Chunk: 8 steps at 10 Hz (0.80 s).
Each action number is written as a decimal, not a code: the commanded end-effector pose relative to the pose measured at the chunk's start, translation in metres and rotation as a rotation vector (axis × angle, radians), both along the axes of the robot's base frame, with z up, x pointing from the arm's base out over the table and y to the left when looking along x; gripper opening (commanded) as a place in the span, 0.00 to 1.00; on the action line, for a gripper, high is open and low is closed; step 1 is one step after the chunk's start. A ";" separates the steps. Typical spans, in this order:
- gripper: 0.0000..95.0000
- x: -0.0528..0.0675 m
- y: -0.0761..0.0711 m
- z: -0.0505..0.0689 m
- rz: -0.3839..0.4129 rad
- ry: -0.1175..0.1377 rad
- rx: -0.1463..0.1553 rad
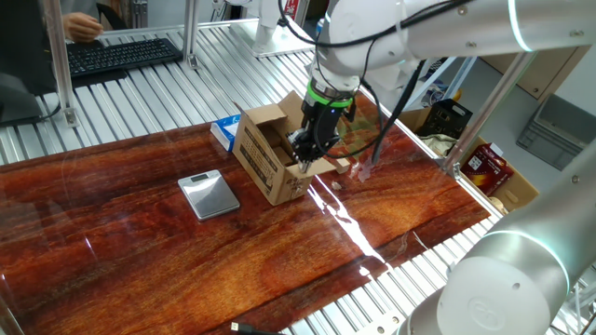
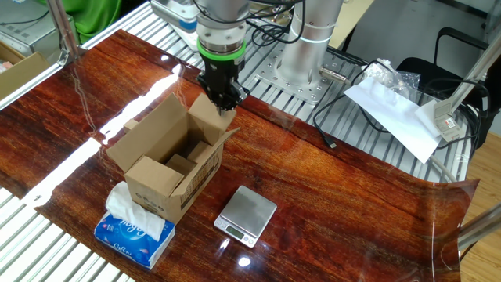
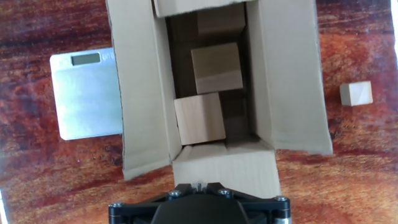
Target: Open a box
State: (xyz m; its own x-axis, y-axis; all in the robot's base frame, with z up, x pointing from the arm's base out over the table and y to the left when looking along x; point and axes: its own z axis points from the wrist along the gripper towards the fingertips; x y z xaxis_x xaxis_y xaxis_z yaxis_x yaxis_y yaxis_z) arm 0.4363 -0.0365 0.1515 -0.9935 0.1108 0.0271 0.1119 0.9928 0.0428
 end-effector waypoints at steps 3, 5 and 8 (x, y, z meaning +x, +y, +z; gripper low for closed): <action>0.00 0.002 0.001 -0.012 -0.004 -0.034 -0.001; 0.00 0.002 0.002 -0.014 -0.007 -0.041 0.000; 0.00 0.002 0.001 -0.012 -0.013 -0.045 0.001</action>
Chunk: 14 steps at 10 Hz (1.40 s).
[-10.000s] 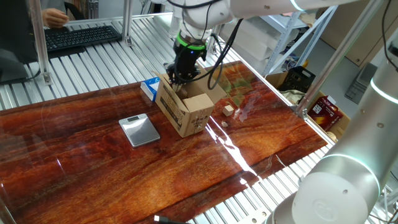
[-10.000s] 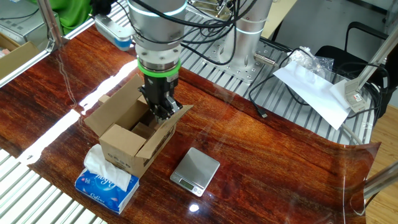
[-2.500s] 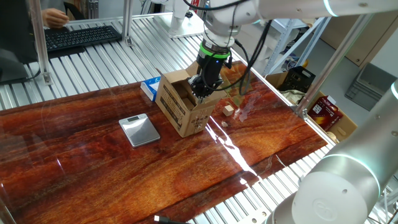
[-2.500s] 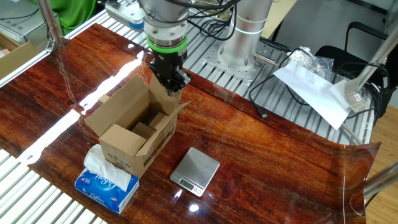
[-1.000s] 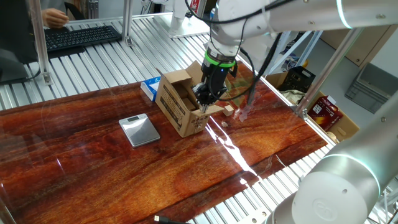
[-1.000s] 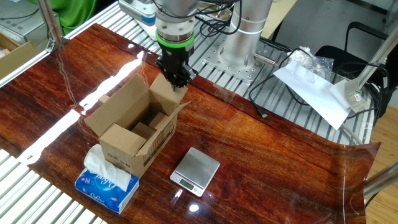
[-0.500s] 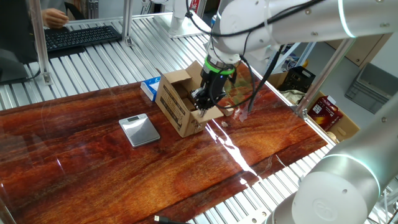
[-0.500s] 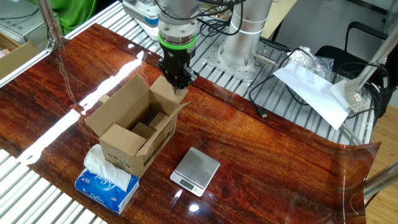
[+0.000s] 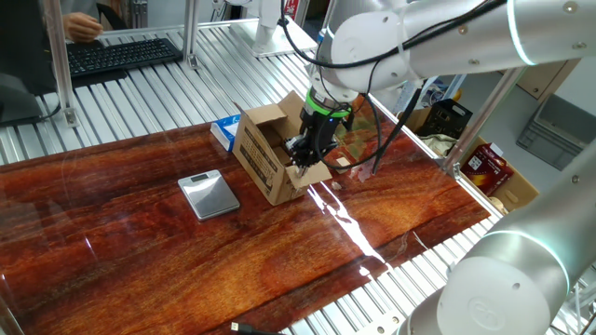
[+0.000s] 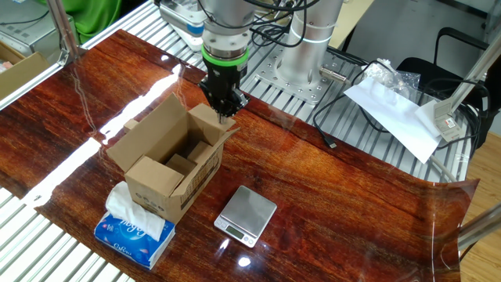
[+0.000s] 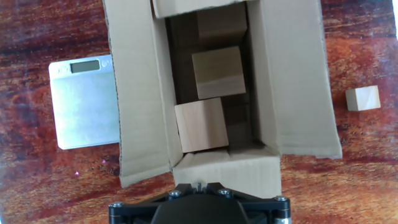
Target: Open a box
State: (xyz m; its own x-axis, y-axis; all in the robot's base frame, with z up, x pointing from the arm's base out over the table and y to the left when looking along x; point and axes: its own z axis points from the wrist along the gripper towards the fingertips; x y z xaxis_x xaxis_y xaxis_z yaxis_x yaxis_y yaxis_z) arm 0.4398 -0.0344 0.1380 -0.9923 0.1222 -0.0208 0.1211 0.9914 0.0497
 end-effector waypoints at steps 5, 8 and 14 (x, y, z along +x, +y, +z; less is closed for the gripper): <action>0.00 -0.002 -0.005 0.024 0.005 0.035 0.020; 0.00 0.014 -0.012 0.033 0.021 0.047 0.016; 0.00 0.043 -0.016 0.031 0.048 0.047 0.012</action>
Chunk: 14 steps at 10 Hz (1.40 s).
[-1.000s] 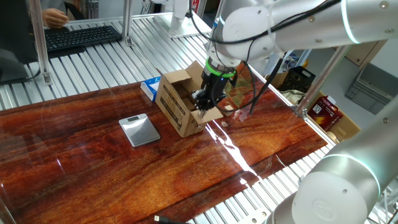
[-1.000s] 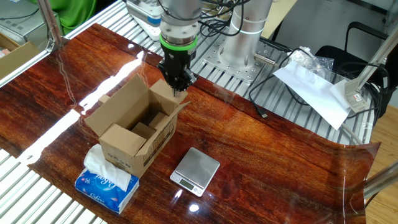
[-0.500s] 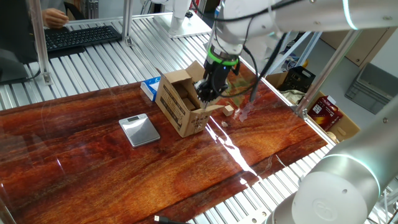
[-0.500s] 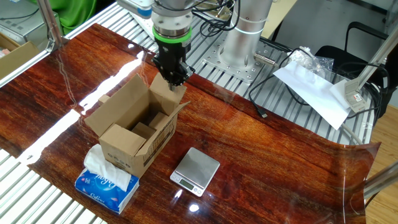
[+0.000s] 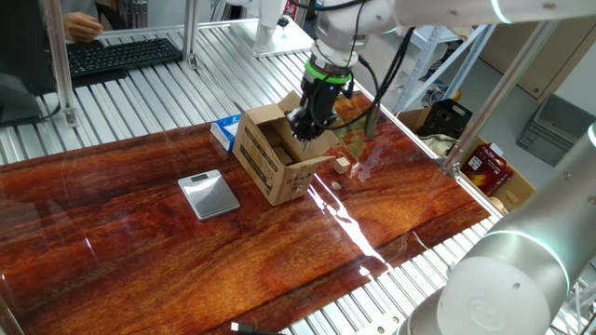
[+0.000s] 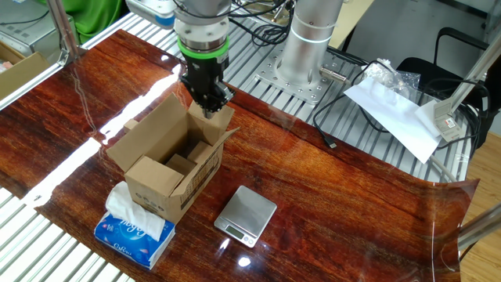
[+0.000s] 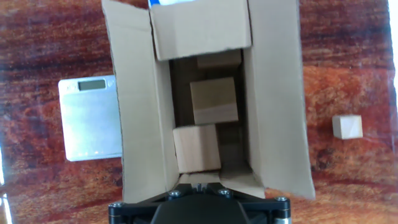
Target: Open a box
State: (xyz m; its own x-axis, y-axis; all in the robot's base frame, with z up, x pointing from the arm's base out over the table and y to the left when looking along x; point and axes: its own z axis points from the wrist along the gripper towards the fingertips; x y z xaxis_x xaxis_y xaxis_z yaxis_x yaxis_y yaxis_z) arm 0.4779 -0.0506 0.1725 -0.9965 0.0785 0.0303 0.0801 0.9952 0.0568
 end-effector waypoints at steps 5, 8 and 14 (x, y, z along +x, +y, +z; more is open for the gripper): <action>0.00 0.036 -0.002 -0.015 0.025 -0.012 0.007; 0.00 0.046 0.000 -0.024 0.028 -0.021 0.006; 0.00 0.056 -0.003 -0.031 0.064 -0.058 -0.001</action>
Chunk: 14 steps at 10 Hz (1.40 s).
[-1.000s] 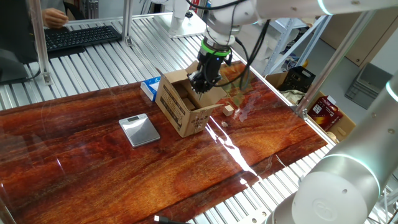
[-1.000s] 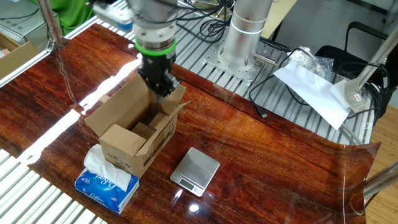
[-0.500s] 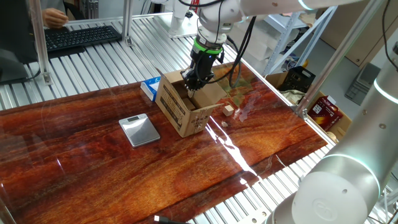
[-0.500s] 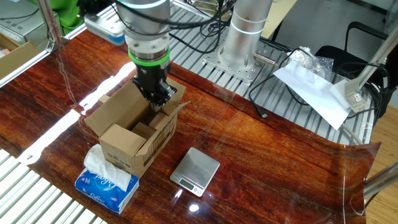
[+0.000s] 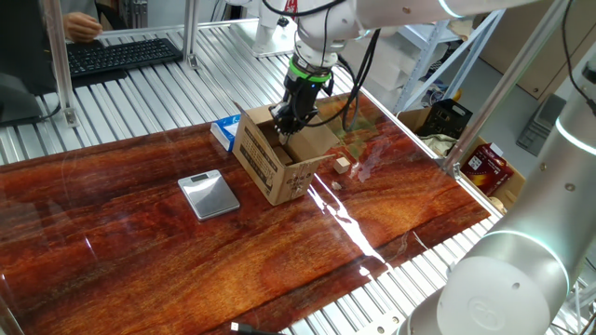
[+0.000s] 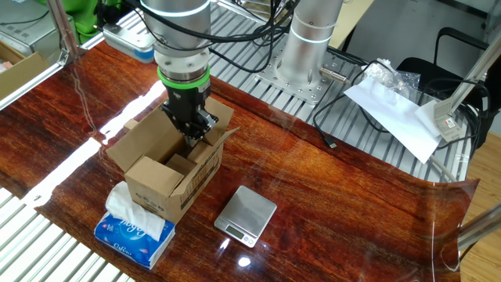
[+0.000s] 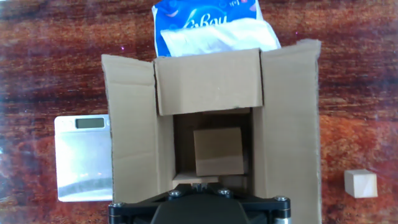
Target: Open a box
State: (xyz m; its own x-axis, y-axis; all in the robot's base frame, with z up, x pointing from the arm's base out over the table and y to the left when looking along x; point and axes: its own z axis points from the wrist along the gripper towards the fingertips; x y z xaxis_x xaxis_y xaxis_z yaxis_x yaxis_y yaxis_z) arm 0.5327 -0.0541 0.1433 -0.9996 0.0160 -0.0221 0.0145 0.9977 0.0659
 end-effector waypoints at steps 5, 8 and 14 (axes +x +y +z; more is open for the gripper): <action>0.00 0.004 0.001 -0.017 -0.009 -0.023 -0.016; 0.00 0.004 0.002 -0.017 -0.011 -0.025 -0.017; 0.00 0.004 0.002 -0.017 -0.007 -0.025 -0.017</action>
State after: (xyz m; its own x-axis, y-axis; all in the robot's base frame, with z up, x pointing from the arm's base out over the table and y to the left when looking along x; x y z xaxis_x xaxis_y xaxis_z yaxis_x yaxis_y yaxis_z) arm 0.5365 -0.0527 0.1256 -0.9986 0.0219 -0.0475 0.0195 0.9986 0.0500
